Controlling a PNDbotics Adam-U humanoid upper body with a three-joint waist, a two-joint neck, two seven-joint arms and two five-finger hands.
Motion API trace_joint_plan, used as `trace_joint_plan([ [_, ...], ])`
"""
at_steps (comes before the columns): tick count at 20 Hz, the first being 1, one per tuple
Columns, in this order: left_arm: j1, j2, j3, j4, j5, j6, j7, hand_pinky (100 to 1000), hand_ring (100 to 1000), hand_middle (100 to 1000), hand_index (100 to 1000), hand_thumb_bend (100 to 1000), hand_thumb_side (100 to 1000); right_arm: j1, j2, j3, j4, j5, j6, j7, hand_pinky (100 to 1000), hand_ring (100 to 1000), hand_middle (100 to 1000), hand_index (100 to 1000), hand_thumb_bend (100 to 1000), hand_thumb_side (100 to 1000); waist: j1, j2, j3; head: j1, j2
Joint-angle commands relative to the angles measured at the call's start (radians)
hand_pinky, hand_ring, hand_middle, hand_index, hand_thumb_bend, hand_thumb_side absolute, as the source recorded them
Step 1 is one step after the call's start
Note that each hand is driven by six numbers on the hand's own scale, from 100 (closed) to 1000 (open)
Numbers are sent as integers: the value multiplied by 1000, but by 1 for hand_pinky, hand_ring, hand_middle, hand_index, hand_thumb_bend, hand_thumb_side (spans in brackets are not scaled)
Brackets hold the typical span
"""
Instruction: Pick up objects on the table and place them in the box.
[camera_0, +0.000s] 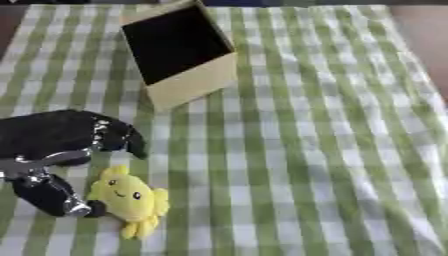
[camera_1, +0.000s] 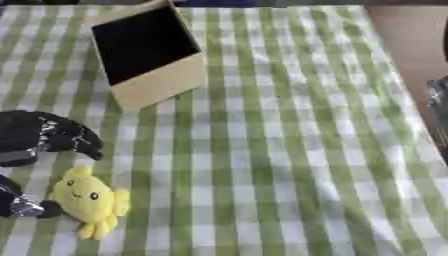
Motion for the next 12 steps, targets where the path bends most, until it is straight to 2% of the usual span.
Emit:
trace_joint_plan([
  [1,0,10,-16,-13,-20,-1,-13,766,818,769,808,584,100,-8,-14,-6,-18,-6,-1,-2,776,788,677,799,100,996,1,-18,-2,3,2],
  [9,9,-1,-28,-13,-41,9,-21,741,799,742,803,564,100,-8,-10,-5,-18,-9,1,-5,776,788,676,798,100,997,1,-15,-3,3,4],
  [10,9,-1,-28,-13,-41,9,-21,694,757,682,766,548,115,-8,-10,-5,-18,-9,1,-5,776,788,675,797,100,996,1,-15,-3,3,3],
  [12,16,-6,-38,-13,-44,19,-34,673,739,661,749,535,116,-7,-9,-6,-18,-9,1,-7,776,788,675,797,100,996,0,-14,-6,3,2],
])
